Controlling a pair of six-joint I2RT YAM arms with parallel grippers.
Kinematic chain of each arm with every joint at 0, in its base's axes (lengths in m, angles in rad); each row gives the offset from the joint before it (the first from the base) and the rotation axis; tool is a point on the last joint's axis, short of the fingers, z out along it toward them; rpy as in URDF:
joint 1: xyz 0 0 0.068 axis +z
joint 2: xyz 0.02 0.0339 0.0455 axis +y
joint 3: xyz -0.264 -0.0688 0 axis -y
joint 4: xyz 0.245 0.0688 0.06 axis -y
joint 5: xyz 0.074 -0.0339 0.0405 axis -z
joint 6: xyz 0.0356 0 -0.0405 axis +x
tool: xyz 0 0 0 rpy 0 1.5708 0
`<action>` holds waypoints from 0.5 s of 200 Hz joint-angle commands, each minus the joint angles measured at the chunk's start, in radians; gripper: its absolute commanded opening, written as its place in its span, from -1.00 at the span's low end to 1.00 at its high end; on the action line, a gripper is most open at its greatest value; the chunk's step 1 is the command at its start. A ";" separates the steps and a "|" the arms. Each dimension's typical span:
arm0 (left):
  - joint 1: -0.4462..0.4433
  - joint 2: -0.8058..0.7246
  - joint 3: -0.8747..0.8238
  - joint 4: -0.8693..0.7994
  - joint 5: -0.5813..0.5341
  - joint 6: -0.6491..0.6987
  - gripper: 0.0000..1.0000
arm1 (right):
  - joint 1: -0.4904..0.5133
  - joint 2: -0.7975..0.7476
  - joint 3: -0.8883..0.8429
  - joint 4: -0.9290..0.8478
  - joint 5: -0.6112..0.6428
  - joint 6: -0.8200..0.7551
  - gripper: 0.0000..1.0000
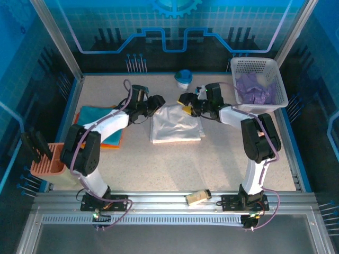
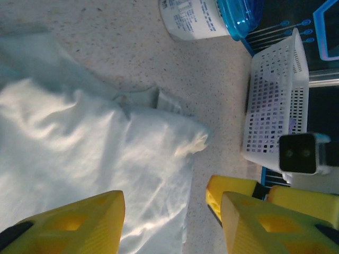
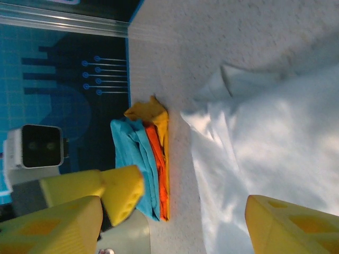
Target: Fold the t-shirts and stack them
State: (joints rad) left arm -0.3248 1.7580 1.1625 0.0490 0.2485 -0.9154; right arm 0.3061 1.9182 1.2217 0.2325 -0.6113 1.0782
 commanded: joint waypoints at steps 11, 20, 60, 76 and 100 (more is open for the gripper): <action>-0.014 0.148 0.078 0.021 0.083 0.023 0.03 | -0.014 0.130 0.105 -0.047 -0.010 -0.032 0.45; -0.014 0.189 0.102 0.041 0.093 0.019 0.04 | -0.017 0.164 0.138 -0.046 -0.011 -0.029 0.45; 0.016 0.315 0.165 0.097 0.075 -0.014 0.03 | -0.045 0.284 0.234 -0.065 -0.014 -0.044 0.45; 0.054 0.340 0.147 0.158 0.075 -0.062 0.02 | -0.065 0.311 0.238 -0.073 -0.004 -0.049 0.45; 0.114 0.375 0.109 0.247 0.117 -0.170 0.00 | -0.087 0.349 0.245 -0.080 -0.018 -0.055 0.45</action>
State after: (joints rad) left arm -0.2840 2.0956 1.2930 0.1715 0.3279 -0.9752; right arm 0.2523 2.2211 1.4361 0.1909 -0.6254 1.0554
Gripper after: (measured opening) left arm 0.505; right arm 0.724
